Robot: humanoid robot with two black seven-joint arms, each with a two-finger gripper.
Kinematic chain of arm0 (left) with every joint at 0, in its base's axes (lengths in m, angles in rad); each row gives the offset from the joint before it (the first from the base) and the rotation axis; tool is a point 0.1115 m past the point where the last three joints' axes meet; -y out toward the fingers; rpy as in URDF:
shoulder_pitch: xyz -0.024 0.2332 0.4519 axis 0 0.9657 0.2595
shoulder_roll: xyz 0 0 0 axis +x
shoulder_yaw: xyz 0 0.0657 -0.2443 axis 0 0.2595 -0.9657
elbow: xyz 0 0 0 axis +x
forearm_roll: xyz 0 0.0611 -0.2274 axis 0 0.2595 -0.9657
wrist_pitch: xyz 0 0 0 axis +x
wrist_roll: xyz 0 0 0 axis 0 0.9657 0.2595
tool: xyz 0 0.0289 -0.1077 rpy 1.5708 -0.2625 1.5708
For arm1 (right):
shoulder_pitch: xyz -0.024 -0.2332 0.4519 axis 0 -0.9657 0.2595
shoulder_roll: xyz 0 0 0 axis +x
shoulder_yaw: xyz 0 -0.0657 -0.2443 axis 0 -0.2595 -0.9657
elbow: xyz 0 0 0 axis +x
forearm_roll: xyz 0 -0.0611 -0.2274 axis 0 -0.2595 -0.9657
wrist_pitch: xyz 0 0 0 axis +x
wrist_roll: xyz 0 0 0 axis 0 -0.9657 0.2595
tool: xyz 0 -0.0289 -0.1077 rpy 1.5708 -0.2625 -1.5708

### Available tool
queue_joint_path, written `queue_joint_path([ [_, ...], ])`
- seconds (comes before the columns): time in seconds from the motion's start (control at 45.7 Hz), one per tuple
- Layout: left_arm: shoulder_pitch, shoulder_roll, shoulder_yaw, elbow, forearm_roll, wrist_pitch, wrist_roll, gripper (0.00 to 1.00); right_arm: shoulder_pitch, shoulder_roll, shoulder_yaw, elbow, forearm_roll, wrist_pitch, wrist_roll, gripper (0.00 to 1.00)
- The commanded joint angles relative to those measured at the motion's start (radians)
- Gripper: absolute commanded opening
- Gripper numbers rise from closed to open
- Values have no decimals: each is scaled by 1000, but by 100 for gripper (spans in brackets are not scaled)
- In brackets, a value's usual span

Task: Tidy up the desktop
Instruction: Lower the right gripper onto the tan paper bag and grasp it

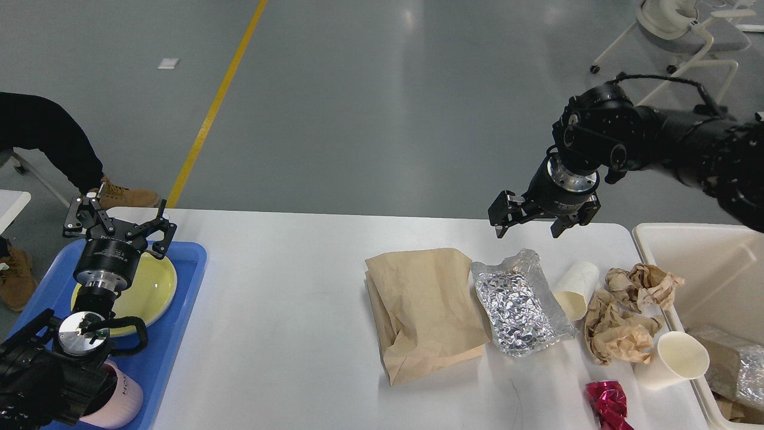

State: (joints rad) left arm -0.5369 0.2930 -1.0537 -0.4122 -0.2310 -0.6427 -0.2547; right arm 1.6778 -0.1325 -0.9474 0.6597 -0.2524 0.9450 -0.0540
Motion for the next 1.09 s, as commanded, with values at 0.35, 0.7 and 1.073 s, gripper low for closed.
queue_joint_path([
  [0.35, 0, 0, 0, 0, 1, 0, 0, 96, 103, 40, 30, 139, 56, -8, -3, 100],
  [0.7, 0, 0, 0, 1, 1, 0, 0, 96, -194, 143, 32, 126, 50, -336, -6, 100],
  [1.073, 0, 0, 0, 0, -1, 0, 0, 96, -308, 165, 25, 60, 50, -411, -6, 100],
])
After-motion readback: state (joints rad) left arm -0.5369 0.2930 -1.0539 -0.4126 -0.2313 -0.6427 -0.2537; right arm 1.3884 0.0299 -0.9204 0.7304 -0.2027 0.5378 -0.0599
